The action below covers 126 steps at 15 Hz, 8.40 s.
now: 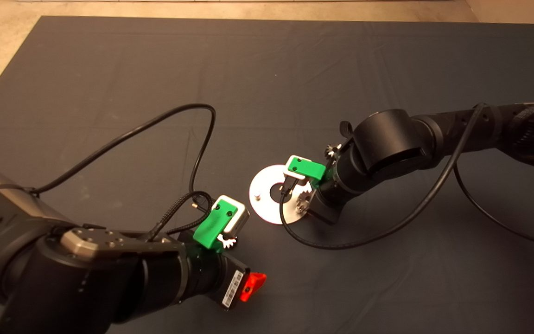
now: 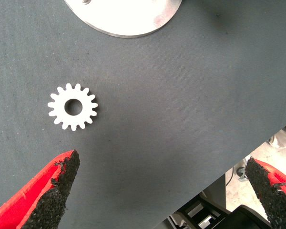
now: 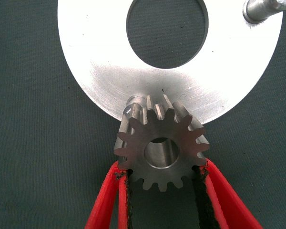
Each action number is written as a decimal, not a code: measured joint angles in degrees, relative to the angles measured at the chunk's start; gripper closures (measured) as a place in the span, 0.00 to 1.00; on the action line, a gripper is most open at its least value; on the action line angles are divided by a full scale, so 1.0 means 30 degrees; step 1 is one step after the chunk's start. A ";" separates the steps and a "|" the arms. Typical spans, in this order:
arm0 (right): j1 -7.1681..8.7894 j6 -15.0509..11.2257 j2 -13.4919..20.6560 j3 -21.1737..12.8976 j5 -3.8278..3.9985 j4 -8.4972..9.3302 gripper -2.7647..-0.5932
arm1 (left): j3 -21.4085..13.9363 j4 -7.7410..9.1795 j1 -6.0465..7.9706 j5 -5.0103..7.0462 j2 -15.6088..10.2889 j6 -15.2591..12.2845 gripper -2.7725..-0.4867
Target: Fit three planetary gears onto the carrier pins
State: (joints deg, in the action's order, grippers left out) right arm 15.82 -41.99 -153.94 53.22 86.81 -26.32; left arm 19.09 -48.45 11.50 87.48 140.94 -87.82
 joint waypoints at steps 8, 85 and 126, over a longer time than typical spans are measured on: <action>0.0134 -0.0023 0.0045 0.0118 -0.1245 0.0764 0.96 | 0.0000 -0.0004 0.0000 0.0008 0.0000 0.0000 0.11; 0.0183 0.0721 -0.1544 0.0882 0.0396 0.0900 0.96 | 0.0000 -0.0378 0.0000 0.0000 -0.0356 0.0000 0.11; 0.0179 0.0867 -0.1211 0.0569 0.0301 0.0902 0.96 | 0.0000 -0.0414 0.0744 0.0000 -0.0479 -0.0015 0.11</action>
State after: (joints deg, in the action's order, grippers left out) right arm 16.36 -39.39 -157.58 54.93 87.72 -23.61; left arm 19.09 -49.69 13.73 87.48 139.50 -87.87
